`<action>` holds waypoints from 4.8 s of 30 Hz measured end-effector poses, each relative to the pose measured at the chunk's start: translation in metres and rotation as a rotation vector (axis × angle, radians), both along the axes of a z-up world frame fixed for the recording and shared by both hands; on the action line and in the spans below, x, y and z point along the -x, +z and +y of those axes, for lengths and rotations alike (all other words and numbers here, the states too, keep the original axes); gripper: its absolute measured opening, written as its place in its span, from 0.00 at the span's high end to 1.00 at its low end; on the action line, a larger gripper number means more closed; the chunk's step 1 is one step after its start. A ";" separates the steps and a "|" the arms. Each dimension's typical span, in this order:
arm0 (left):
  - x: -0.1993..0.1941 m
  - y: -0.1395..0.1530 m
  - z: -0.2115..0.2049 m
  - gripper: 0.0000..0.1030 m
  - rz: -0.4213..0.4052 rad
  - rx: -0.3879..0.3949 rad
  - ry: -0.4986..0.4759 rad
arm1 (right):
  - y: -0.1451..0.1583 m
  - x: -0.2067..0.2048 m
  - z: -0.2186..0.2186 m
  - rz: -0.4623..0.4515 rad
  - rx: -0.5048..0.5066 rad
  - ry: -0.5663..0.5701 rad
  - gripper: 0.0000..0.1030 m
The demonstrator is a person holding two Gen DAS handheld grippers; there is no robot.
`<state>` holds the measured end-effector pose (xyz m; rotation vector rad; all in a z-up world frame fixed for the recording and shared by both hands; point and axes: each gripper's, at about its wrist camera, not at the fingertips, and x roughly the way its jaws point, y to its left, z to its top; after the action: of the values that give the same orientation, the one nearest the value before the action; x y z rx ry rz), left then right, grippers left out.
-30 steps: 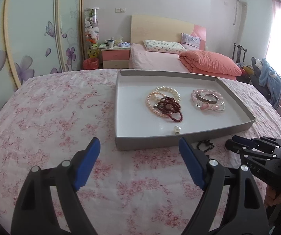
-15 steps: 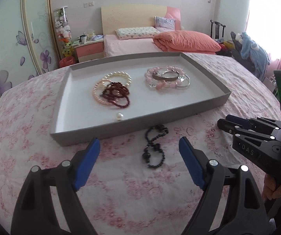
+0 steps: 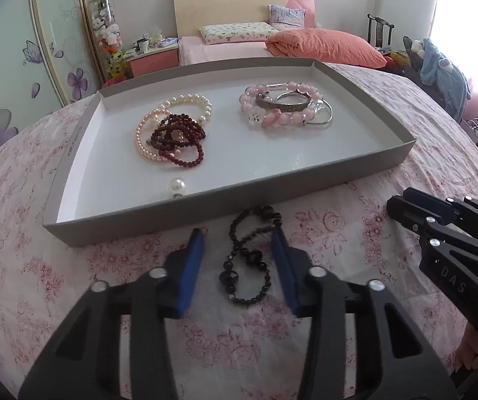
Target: Organize jewelry
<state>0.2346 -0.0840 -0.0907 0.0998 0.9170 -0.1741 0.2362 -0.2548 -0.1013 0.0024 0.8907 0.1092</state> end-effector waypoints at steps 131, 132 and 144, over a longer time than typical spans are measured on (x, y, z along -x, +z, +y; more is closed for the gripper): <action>-0.043 0.094 0.085 0.75 -0.330 0.163 0.202 | 0.081 -0.046 0.003 -0.305 -0.274 -0.024 0.53; -0.038 0.097 0.087 0.75 -0.336 0.162 0.206 | 0.083 -0.045 0.004 -0.306 -0.276 -0.023 0.53; 0.049 0.122 0.112 0.43 -0.407 0.212 0.223 | 0.106 0.020 0.001 -0.349 -0.297 -0.019 0.33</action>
<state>0.1859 0.0280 0.0316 -0.1592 0.4951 -0.0392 0.2157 -0.2534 0.0046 0.2617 0.5193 0.2165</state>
